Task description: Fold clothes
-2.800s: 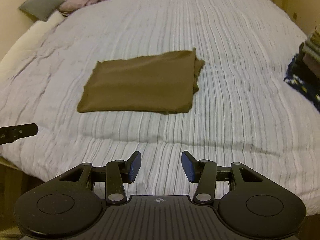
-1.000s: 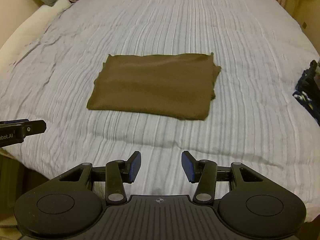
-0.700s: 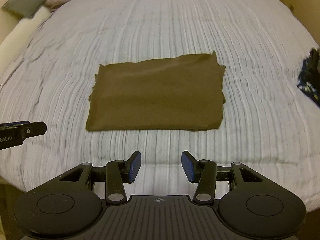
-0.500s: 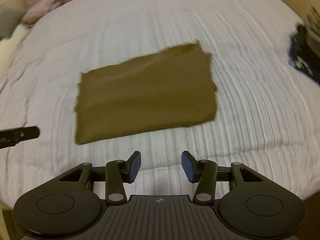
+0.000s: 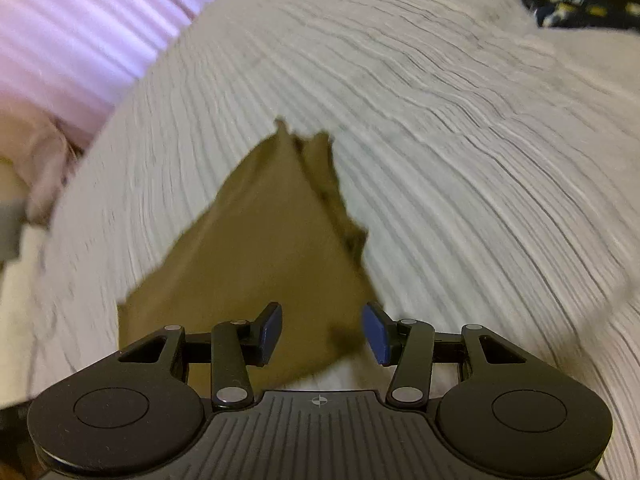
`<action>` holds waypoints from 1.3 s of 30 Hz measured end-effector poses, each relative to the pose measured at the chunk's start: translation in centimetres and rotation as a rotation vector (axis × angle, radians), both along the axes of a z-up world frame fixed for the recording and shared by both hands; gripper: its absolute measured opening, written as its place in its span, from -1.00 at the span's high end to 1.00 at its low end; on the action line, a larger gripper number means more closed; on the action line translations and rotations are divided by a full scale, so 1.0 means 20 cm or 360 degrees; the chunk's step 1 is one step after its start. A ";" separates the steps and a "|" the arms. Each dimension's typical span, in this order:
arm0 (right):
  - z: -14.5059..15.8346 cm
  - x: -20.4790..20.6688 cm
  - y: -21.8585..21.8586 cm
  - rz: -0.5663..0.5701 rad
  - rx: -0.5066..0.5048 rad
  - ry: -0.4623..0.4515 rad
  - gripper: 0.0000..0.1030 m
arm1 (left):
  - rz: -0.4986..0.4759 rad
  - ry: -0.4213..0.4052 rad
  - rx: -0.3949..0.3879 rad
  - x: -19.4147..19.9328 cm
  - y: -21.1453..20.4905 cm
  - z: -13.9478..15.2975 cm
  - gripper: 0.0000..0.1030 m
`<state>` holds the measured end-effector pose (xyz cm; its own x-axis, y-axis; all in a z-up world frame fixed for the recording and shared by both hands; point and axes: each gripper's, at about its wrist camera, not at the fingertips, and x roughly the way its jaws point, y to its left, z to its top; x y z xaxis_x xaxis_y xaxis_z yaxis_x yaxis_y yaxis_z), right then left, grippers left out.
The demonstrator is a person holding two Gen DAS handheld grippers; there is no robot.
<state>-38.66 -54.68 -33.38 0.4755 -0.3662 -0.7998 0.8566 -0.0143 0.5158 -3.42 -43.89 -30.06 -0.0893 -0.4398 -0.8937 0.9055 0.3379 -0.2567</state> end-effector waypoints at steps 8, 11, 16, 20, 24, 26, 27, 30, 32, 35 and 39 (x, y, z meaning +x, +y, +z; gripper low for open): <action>-0.32 -0.10 -0.24 0.0039 -0.0053 -0.0280 0.05 | 0.0254 0.0227 -0.0149 0.07 -0.01 -0.12 0.22; -0.38 -0.11 -0.26 0.0010 -0.0023 -0.0441 0.06 | 0.0379 0.0357 -0.0169 0.12 0.04 -0.14 0.22; -0.46 -0.10 -0.24 -0.0021 0.0019 -0.0585 0.07 | 0.0506 0.0458 -0.0169 0.17 0.09 -0.17 0.26; -0.49 -0.07 -0.25 -0.0053 0.0073 -0.0593 0.56 | 0.0522 0.0488 -0.0164 0.21 0.11 -0.19 0.26; -0.42 0.04 -0.26 -0.0045 0.0094 -0.0351 0.66 | 0.0540 0.0517 -0.0166 0.29 0.15 -0.20 0.26; -0.30 0.18 -0.27 0.0039 0.0035 -0.0038 0.67 | 0.0546 0.0521 -0.0175 0.34 0.17 -0.20 0.26; -0.23 0.29 -0.25 0.0117 -0.0053 0.0139 0.67 | 0.0568 0.0516 -0.0182 0.37 0.18 -0.20 0.26; -0.04 0.61 -0.18 0.0348 -0.0320 0.0668 0.68 | 0.0622 0.0522 -0.0190 0.48 0.24 -0.19 0.26; 0.07 0.85 -0.05 0.0525 -0.0579 0.0878 0.68 | 0.0628 0.0531 -0.0192 0.54 0.27 -0.19 0.26; 0.16 1.18 0.20 0.0843 -0.0888 0.1041 0.68 | 0.0639 0.0545 -0.0194 0.63 0.32 -0.19 0.26; 0.06 1.52 0.56 0.1222 -0.1156 0.1183 0.67 | 0.0655 0.0574 -0.0194 0.73 0.38 -0.20 0.26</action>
